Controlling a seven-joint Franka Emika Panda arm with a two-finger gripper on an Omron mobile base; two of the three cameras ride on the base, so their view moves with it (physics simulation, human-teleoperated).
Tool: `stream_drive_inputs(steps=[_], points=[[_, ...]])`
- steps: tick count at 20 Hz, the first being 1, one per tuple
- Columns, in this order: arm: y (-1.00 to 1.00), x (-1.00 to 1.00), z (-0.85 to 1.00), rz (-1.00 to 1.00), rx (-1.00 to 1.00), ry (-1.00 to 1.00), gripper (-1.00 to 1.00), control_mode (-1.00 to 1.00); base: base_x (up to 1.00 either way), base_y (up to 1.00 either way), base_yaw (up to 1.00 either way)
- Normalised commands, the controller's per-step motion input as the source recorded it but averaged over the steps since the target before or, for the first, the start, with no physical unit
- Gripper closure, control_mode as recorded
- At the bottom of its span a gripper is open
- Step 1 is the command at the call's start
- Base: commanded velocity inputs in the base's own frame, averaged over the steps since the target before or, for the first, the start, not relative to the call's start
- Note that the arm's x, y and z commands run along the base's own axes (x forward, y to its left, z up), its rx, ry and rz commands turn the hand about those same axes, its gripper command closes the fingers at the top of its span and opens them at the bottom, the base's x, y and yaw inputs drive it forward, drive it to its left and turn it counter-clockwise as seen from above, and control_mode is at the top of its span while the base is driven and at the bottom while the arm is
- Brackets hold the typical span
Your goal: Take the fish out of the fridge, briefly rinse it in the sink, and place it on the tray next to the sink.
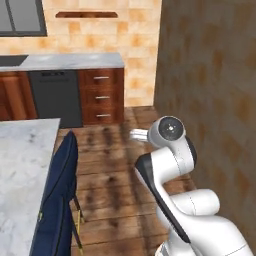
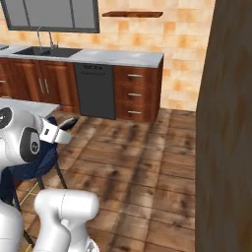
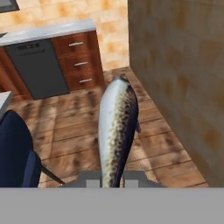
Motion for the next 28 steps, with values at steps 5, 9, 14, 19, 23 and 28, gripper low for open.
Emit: stream_drive_inputs(steps=[5, 9, 14, 19, 23, 28], points=[[0.0, 0.0, 0.0, 0.0, 0.0, 0.0, 1.0, 1.0, 1.0, -0.76, 0.16], [0.0, 0.0, 0.0, 0.0, 0.0, 0.0, 1.0, 1.0, 1.0, -0.8, 0.13], [0.0, 0.0, 0.0, 0.0, 0.0, 0.0, 1.0, 1.0, 1.0, -0.48, 0.11], [0.0, 0.0, 0.0, 0.0, 0.0, 0.0, 1.0, 1.0, 1.0, -0.23, 0.1], [0.0, 0.0, 0.0, 0.0, 0.0, 0.0, 1.0, 1.0, 1.0, -0.03, 0.08], [0.0, 0.0, 0.0, 0.0, 0.0, 0.0, 1.0, 1.0, 1.0, 0.0, 0.03]])
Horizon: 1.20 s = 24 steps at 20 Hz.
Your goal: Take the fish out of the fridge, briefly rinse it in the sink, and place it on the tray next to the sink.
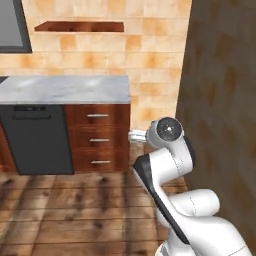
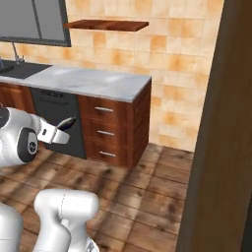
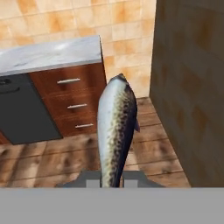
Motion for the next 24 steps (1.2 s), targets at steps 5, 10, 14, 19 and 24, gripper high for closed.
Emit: stream_drive_inputs(steps=[5, 10, 14, 19, 24], points=[[0.0, 0.0, 0.0, 0.0, 0.0, 0.0, 1.0, 1.0, 1.0, 0.43, 0.0], [0.0, 0.0, 0.0, 0.0, 0.0, 0.0, 1.0, 1.0, 1.0, 0.81, 0.0], [0.0, 0.0, 0.0, 0.0, 0.0, 0.0, 1.0, 1.0, 1.0, 1.0, 0.0], [0.0, 0.0, 0.0, 0.0, 0.0, 0.0, 1.0, 1.0, 1.0, 1.0, 0.0], [0.0, 0.0, 0.0, 0.0, 0.0, 0.0, 1.0, 1.0, 0.9, 1.0, 0.0]])
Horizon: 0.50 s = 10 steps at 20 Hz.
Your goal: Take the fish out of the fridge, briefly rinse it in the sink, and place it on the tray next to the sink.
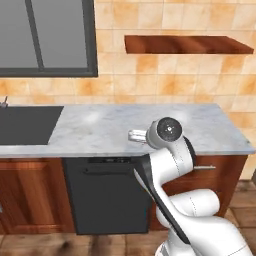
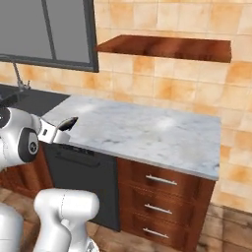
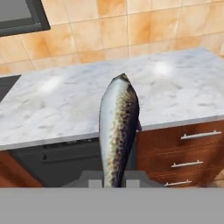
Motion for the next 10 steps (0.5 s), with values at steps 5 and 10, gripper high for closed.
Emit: stream_drive_inputs(steps=[5, 10], points=[[0.0, 0.0, 0.0, 0.0, 0.0, 0.0, 1.0, 1.0, 0.37, 1.0, 0.0], [0.0, 0.0, 0.0, 0.0, 0.0, 0.0, 1.0, 1.0, 0.09, 1.0, -0.07]])
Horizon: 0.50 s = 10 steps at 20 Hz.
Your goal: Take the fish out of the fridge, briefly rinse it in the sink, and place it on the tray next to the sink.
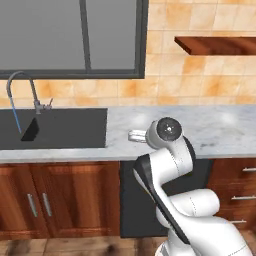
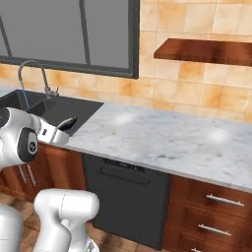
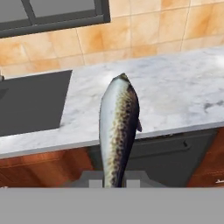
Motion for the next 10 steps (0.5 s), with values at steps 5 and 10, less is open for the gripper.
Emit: stream_drive_inputs(steps=[5, 10], points=[[0.0, 0.0, 0.0, 0.0, 0.0, 0.0, 1.0, 1.0, 0.43, 1.0, -0.19], [0.0, 0.0, 0.0, 0.0, 0.0, 0.0, 1.0, 1.0, 0.42, 1.0, -0.26]])
